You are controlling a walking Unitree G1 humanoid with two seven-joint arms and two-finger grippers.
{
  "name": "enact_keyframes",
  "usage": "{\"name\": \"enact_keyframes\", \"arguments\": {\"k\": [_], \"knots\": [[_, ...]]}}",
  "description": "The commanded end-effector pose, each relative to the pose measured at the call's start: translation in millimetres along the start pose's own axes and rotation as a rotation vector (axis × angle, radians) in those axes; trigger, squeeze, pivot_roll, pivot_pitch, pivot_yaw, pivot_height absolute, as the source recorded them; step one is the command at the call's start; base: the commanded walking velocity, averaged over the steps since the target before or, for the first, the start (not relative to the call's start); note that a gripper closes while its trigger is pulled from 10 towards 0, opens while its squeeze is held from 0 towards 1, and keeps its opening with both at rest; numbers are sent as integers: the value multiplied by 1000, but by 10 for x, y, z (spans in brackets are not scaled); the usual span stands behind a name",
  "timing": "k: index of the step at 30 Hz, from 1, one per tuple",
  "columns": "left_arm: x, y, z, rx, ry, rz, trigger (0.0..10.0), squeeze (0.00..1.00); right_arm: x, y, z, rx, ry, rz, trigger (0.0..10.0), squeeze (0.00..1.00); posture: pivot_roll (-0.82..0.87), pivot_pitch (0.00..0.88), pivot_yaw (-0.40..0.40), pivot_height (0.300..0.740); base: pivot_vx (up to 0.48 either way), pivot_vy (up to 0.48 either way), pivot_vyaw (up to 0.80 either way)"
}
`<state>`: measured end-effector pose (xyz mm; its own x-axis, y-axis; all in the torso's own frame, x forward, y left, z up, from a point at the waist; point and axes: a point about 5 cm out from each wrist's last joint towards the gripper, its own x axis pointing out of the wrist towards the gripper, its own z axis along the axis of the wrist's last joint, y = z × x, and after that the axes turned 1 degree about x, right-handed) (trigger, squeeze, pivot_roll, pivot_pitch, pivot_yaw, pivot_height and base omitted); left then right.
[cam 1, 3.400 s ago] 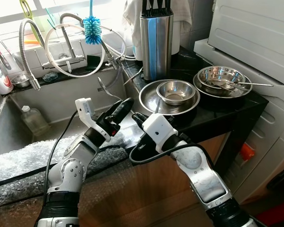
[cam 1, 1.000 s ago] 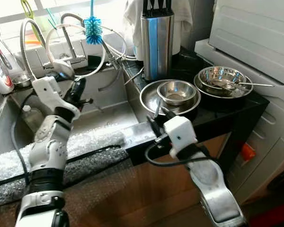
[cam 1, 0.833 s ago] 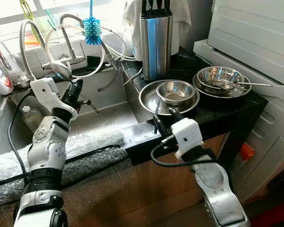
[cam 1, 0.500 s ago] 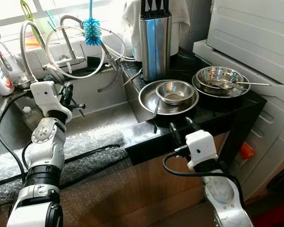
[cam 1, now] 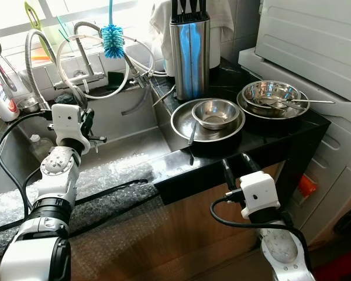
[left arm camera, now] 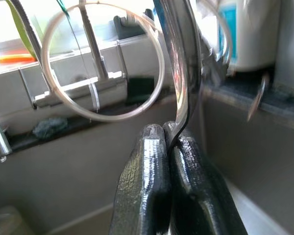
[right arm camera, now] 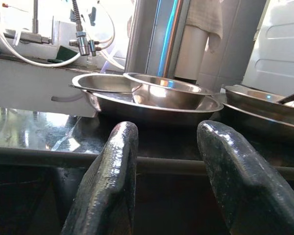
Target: Kitchen organization
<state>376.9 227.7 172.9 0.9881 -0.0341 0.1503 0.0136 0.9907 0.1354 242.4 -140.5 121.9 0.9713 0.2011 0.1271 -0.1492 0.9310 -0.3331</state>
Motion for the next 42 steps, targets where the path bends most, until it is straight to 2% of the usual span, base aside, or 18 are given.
{"name": "enact_keyframes", "arguments": {"k": [1, 8, 10, 15, 17, 18, 19, 37, 42], "knots": [[40, -34, -14, 20, 29, -1, 10000, 0, -13, 27, 3, 10, -13, -1, 10000, 0, -153, 0, 170, 740, 0, 0, 0], [128, -218, -88, -11, 123, -6, 10000, 0, -68, 1, -8, -15, -25, 8, 10000, 0, -172, 0, 183, 740, 0, 0, 0], [142, -278, -131, 5, 173, -24, 10000, 0, -79, -22, -45, -15, -12, -3, 10000, 0, -174, 0, 185, 740, 0, 0, 0], [135, -328, -197, 32, 229, -45, 10000, 0, -68, -11, -49, -17, -11, 1, 10000, 0, -176, 0, 186, 740, 0, 0, 0], [129, -329, -214, 40, 239, -45, 10000, 553, -64, -10, -50, -15, -10, 1, 10000, 0, -174, 0, 185, 740, 0, 0, 0], [128, -328, -219, 42, 242, -44, 10000, 553, -64, -11, -50, -15, -10, 1, 10000, 0, -174, 0, 185, 740, 0, 0, 0], [124, -323, -227, 44, 249, -42, 10000, 1000, -63, -11, -51, -14, -9, 0, 10000, 0, -170, 0, 184, 740, 0, 0, 0], [110, -355, -270, 32, 272, -53, 10000, 1000, -28, -5, -54, -16, -1, 4, 10000, 0, -166, 0, 180, 740, 0, 0, 0], [107, -381, -285, -25, 280, -59, 10000, 1000, -23, -4, -60, -14, 5, 5, 10000, 0, -166, 0, 179, 740, 0, 0, 0]]}}
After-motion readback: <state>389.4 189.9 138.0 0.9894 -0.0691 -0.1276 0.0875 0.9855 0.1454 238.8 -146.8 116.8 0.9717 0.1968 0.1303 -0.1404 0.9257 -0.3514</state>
